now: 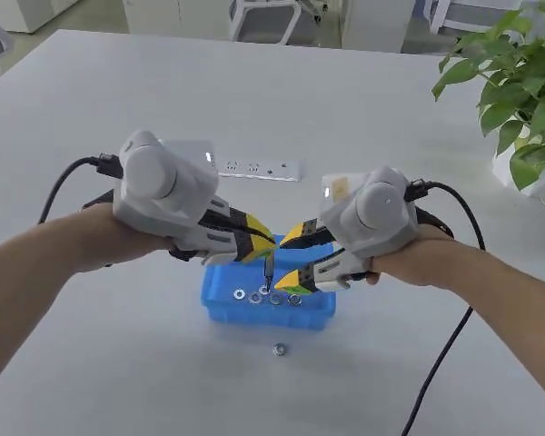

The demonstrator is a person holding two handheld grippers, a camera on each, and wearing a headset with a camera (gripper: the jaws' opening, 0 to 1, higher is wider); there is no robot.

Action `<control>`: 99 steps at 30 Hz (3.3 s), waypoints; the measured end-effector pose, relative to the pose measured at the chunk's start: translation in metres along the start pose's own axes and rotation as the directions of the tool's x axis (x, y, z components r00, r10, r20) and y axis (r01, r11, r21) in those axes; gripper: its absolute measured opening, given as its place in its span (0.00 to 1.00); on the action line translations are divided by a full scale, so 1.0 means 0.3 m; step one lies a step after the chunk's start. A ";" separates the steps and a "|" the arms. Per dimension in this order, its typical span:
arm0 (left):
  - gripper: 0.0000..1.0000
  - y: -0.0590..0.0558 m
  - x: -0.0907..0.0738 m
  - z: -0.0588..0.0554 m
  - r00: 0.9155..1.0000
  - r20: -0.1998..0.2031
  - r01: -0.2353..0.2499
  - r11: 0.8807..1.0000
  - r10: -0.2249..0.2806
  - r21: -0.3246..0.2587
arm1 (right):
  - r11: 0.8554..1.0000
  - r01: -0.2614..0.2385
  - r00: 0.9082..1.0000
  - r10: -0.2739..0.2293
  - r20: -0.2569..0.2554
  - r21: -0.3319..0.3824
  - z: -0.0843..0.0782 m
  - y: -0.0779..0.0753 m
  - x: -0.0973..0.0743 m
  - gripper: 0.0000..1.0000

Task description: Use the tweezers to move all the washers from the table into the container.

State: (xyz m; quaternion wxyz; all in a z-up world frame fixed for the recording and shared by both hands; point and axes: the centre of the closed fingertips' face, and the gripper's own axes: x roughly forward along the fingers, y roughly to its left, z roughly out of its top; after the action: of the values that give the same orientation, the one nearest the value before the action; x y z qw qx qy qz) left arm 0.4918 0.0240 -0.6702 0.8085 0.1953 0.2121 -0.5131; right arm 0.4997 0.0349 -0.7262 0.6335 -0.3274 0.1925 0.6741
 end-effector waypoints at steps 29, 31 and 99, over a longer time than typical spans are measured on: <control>0.05 -0.069 -0.077 0.139 1.000 -0.005 -0.002 1.000 0.002 0.026 | 0.975 0.128 0.992 -0.125 -0.027 0.183 -0.067 0.101 -0.162 0.59; 0.05 -0.077 -0.079 0.140 1.000 -0.008 0.001 1.000 -0.001 0.026 | 0.970 0.135 0.991 -0.131 -0.033 0.203 -0.076 0.114 -0.166 0.62; 0.05 -0.225 0.053 -0.016 0.992 -0.048 0.113 0.993 -0.114 -0.011 | 0.913 0.205 0.978 -0.202 -0.045 0.354 -0.167 0.220 -0.151 1.00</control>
State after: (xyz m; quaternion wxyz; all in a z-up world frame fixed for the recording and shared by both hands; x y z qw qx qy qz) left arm 0.4356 -0.0121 -0.6895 0.7734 0.1920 0.2445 -0.5525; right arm 0.4441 -0.0401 -0.7411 0.7482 -0.2279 0.2790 0.5572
